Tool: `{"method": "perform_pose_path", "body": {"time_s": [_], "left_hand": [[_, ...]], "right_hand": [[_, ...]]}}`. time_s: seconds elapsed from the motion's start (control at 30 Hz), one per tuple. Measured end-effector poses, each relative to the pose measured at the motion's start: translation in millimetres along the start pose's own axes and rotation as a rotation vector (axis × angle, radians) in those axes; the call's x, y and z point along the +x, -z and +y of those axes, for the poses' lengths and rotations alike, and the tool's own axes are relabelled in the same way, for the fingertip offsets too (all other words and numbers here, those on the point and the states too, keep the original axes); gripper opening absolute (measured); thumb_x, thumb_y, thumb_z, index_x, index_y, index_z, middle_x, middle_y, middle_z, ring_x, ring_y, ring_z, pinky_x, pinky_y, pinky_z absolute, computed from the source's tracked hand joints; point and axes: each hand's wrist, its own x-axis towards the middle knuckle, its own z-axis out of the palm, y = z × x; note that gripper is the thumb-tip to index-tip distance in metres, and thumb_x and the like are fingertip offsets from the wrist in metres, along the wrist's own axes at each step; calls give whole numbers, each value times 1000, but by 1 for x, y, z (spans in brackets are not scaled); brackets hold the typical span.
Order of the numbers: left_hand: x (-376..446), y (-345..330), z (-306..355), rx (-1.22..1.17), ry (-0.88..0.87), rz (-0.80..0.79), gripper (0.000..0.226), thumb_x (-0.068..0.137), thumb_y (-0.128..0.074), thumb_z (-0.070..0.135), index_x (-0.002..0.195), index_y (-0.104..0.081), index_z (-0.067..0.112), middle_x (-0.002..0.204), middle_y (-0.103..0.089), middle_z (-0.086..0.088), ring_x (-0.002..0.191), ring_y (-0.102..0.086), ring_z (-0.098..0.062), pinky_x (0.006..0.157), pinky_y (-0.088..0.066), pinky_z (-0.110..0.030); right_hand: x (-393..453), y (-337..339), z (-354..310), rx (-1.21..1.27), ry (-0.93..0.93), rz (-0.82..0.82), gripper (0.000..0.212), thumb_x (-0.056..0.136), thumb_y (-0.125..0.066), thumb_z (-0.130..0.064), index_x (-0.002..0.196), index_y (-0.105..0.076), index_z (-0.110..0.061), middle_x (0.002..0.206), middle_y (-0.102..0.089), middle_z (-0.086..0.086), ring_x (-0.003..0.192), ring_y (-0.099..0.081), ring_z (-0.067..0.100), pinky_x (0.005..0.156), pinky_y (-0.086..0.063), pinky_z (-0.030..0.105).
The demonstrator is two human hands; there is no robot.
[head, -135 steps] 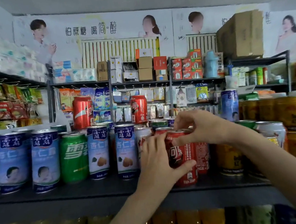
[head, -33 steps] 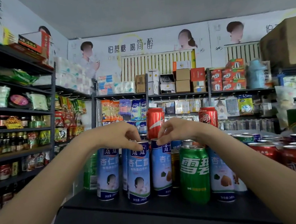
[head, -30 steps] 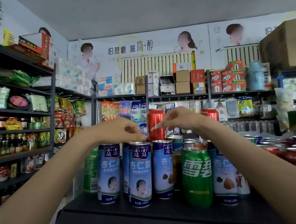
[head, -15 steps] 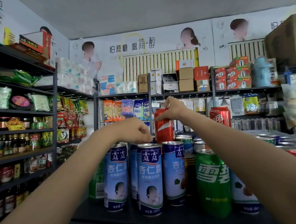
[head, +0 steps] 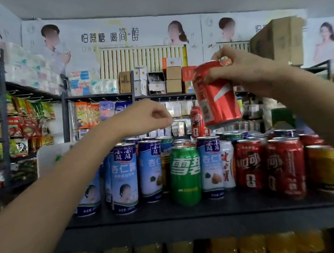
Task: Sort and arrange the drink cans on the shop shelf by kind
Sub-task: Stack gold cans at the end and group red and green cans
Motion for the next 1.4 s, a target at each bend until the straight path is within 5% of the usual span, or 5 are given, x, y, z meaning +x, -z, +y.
{"method": "perform_pose_path", "body": {"time_s": [0.4,0.57,0.8,1.03,1.4], "left_hand": [[22,-83,58,313,-102,-187,51,85,-61,39,128,-47,16,128,-52,0,110,-49,-15,89,-38,-28],[26,-99,51,374,-103,-75,46,78,-69,38,115,-54,17,108,-57,1,92,-49,-12,76,-38,-24],[19,-101,50,365,-101,-82,70,78,-68,41,138,-37,21,131,-48,4,120,-41,-14,98,-34,-29],[-9,-49,28,269,-39,96,53,87,-58,37,136,-41,23,140,-43,4,126,-40,-12,102,-29,-25],[-48,19,-41,521,275,-213,50,75,-66,53,119,-56,31,122,-59,10,112,-53,-7,87,-38,-24]], "right_hand": [[-75,5,96,-295,-114,-240,42,71,-75,-7,100,-48,-20,101,-62,3,86,-64,17,69,-57,27],[-79,-3,105,-490,13,-248,38,77,-73,-23,102,-44,-24,93,-62,-8,83,-63,7,68,-55,20],[-79,-2,119,-682,54,-207,47,73,-73,-40,106,-44,-25,108,-47,-5,102,-45,13,85,-38,25],[-44,-12,76,-708,321,-50,38,83,-63,-41,115,-54,-21,113,-54,1,102,-49,14,84,-37,24],[79,-148,19,-540,431,-589,37,85,-66,-26,120,-58,-15,110,-55,2,101,-50,13,81,-34,23]]}}
